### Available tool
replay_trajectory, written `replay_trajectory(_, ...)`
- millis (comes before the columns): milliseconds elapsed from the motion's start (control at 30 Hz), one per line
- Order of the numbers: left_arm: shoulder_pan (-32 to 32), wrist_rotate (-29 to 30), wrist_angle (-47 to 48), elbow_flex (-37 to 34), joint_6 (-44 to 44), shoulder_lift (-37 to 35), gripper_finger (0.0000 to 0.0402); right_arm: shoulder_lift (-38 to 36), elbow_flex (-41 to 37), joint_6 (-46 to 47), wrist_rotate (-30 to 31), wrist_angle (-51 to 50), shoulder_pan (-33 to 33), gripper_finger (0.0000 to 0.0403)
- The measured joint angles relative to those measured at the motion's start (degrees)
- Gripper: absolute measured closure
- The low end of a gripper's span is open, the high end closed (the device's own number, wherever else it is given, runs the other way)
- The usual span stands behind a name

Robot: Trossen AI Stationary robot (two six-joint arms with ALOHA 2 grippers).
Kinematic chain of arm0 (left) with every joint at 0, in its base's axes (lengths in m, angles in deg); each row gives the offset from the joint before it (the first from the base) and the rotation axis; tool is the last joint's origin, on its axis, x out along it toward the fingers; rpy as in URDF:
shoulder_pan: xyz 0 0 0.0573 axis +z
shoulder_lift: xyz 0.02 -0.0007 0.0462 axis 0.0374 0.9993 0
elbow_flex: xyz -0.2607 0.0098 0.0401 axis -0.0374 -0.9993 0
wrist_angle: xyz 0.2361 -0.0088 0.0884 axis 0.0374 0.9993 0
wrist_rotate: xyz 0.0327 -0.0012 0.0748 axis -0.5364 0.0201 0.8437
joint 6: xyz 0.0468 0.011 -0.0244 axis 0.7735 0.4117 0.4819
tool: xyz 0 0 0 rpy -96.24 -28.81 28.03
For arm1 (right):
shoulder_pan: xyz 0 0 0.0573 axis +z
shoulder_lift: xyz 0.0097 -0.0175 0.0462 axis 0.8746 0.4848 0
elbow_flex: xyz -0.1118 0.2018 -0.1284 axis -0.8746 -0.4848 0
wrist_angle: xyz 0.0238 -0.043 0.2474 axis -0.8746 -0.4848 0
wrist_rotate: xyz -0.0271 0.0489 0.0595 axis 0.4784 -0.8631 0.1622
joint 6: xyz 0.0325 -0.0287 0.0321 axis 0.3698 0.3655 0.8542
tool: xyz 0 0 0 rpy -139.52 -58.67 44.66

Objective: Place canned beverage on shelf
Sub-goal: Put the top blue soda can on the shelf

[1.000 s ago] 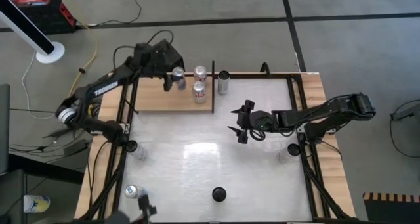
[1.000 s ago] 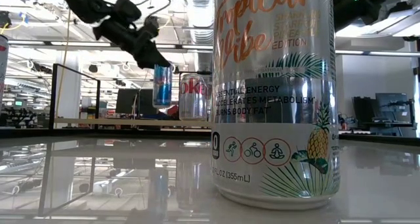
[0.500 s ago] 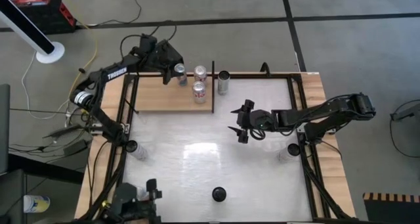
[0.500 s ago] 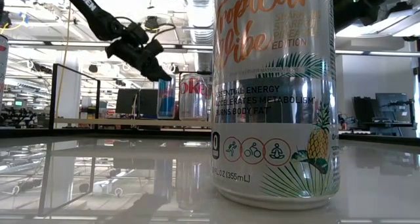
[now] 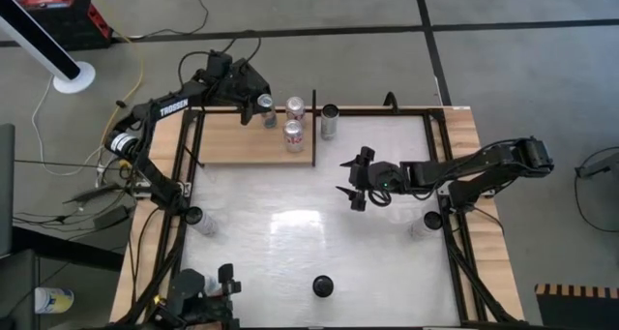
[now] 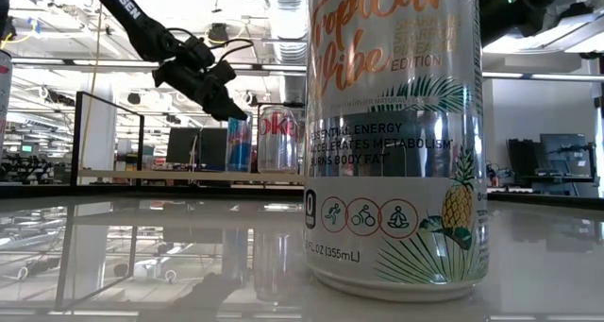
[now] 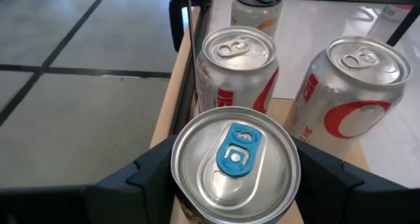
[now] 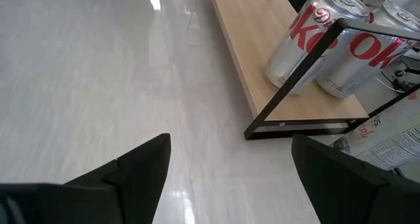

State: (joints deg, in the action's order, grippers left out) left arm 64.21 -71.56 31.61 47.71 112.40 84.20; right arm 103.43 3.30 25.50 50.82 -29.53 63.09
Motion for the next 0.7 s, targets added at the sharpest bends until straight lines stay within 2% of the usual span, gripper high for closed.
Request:
replay_trajectory(333,-0.24,0.15,0.41,0.0,-0.95,0.0,0.0179,0.0,0.0,-0.02,0.02,0.02,0.0,0.0063)
replay_trajectory(567,-0.46,0.72,1.03,0.0,-1.08,-0.02,0.0117,0.0,0.0,-0.02,0.02,0.02,0.0,0.0063)
replay_trajectory(700,-0.83,0.83,1.05,0.0,-1.17,-0.04,0.0107,0.0,0.0,-0.04,0.02,0.02,0.0,0.0063)
